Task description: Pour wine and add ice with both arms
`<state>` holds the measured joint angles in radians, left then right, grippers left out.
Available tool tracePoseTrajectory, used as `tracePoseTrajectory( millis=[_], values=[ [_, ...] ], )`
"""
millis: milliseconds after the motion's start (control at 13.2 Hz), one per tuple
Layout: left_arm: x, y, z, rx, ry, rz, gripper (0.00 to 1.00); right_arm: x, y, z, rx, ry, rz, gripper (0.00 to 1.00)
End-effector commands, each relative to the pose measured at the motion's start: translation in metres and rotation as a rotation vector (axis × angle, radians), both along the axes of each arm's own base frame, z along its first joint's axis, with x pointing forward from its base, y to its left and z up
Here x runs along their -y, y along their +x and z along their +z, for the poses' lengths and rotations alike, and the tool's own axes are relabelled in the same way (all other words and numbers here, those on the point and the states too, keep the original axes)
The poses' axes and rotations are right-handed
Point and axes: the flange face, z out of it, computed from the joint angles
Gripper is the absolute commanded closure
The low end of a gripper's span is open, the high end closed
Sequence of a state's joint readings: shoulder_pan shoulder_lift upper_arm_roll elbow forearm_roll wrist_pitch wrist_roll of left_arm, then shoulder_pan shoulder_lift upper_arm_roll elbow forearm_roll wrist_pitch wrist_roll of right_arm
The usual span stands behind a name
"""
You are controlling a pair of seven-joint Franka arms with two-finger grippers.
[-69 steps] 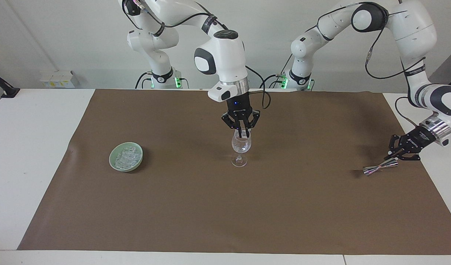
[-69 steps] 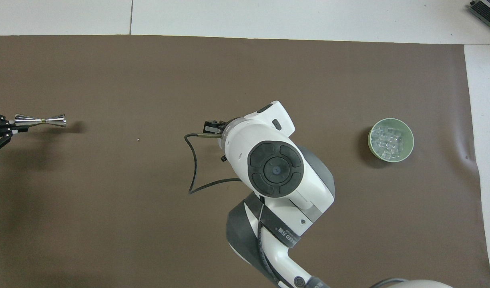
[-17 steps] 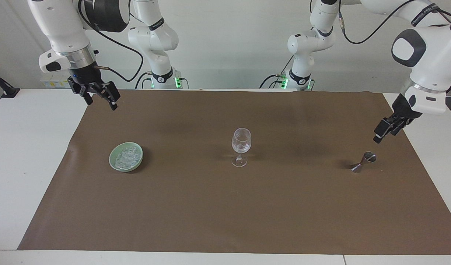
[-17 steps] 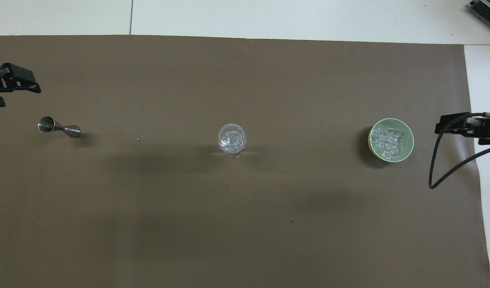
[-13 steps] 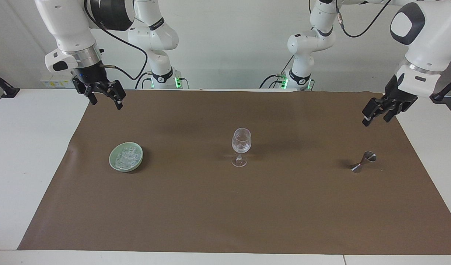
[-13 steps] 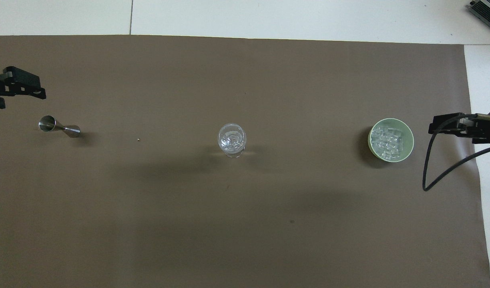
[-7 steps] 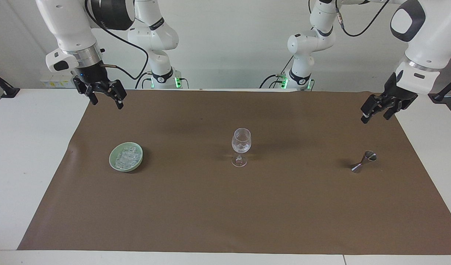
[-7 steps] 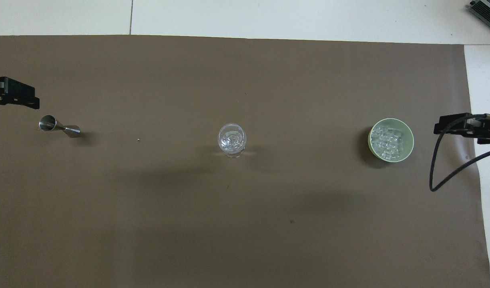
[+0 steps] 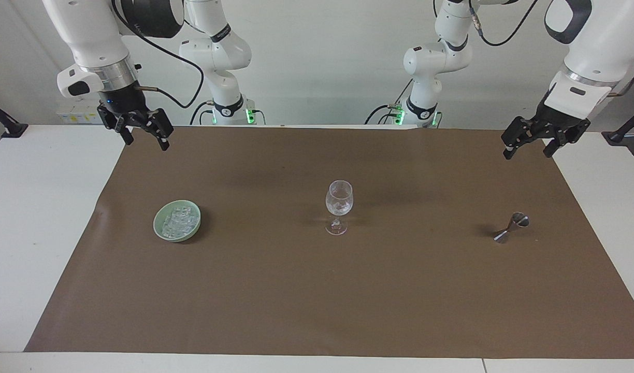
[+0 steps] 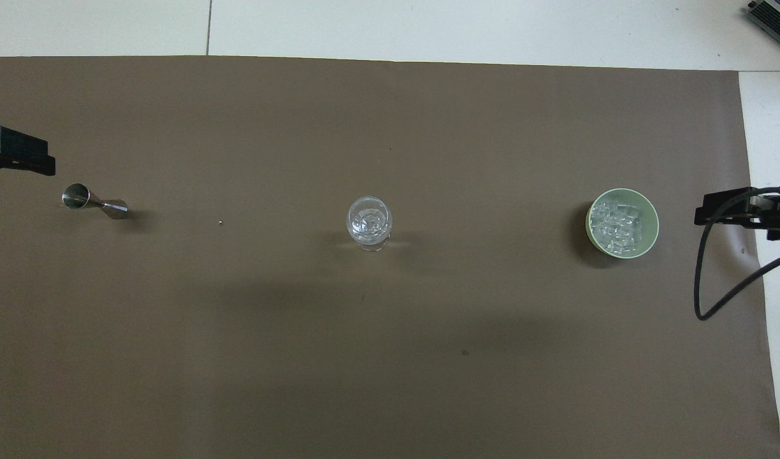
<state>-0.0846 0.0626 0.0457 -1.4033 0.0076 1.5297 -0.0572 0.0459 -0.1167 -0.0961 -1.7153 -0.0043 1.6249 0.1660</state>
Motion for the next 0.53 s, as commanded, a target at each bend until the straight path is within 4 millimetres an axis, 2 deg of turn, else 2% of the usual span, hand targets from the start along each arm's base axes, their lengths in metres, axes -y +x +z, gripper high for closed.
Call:
tracePoseTrajectory(
  millis=[0, 152, 303, 455],
  values=[
    [-0.016, -0.019, -0.002, -0.024, -0.015, 0.010, 0.00, 0.000, -0.003, 0.011, -0.031, 0.024, 0.016, 0.00],
    [-0.024, -0.023, -0.006, -0.041, -0.016, 0.020, 0.00, 0.000, -0.006, 0.016, -0.022, 0.026, 0.016, 0.00],
    [-0.019, -0.038, -0.028, -0.073, -0.024, 0.008, 0.00, -0.001, -0.007, 0.015, -0.022, 0.027, 0.015, 0.00],
    [-0.018, -0.035, -0.031, -0.036, -0.025, 0.000, 0.00, -0.002, -0.007, 0.014, -0.019, 0.026, 0.016, 0.00]
  ],
)
